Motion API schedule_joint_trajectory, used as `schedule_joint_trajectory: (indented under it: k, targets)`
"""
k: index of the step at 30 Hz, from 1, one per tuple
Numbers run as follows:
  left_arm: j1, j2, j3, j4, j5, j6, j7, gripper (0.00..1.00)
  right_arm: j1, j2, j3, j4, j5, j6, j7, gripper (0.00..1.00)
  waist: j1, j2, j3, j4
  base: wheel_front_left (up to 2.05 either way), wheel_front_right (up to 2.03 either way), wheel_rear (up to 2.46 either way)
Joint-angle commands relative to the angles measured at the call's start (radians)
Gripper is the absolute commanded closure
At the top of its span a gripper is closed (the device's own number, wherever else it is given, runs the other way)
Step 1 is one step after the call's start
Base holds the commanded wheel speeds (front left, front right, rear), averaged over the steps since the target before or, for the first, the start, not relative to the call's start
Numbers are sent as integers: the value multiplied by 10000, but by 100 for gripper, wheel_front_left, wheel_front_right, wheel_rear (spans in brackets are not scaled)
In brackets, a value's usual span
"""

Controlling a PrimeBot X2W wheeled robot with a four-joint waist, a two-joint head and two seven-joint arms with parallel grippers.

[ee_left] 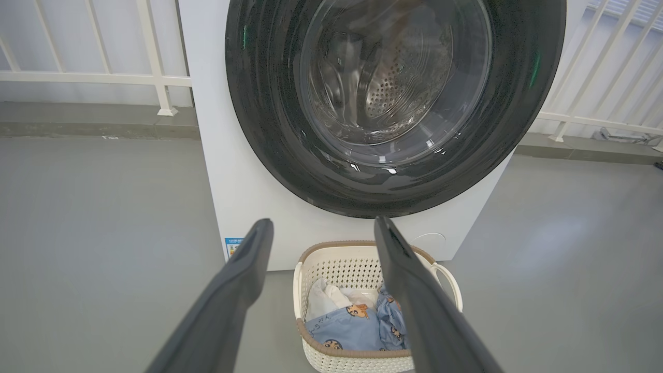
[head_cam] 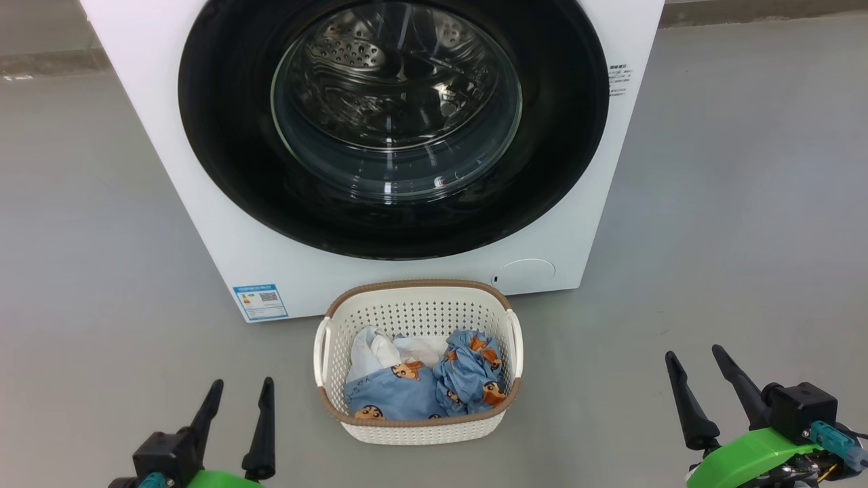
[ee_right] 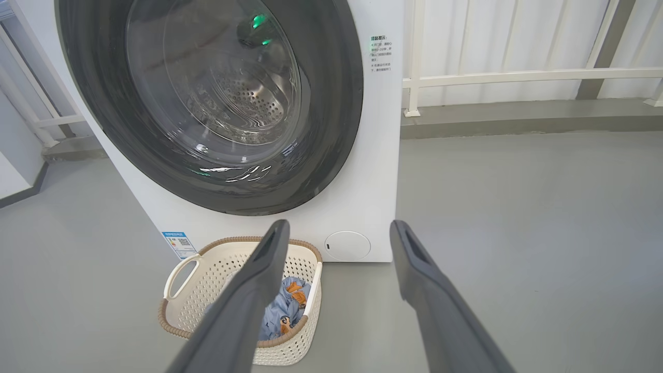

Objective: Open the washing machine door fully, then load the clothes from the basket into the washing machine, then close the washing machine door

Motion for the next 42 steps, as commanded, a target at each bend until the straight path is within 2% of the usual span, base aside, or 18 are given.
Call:
schedule_joint_trajectory:
  k: [1, 20, 42]
  targets:
    - [-441, 183, 301, -123, -78, 82, -122, 0, -360, -124, 185, -265, 24, -11, -110, 0, 0, 0, -10, 1, 0, 0, 0]
    - [-497, 182, 198, 59, 155, 233, -122, 0, -320, -125, 149, -325, 118, -11, -73, 0, 0, 0, -50, -67, 14, 14, -28]
    - [-548, 181, 236, -52, -25, 368, -122, 0, -325, -72, 95, -331, 143, -11, -62, 0, 0, 0, -44, -83, 110, 110, -221]
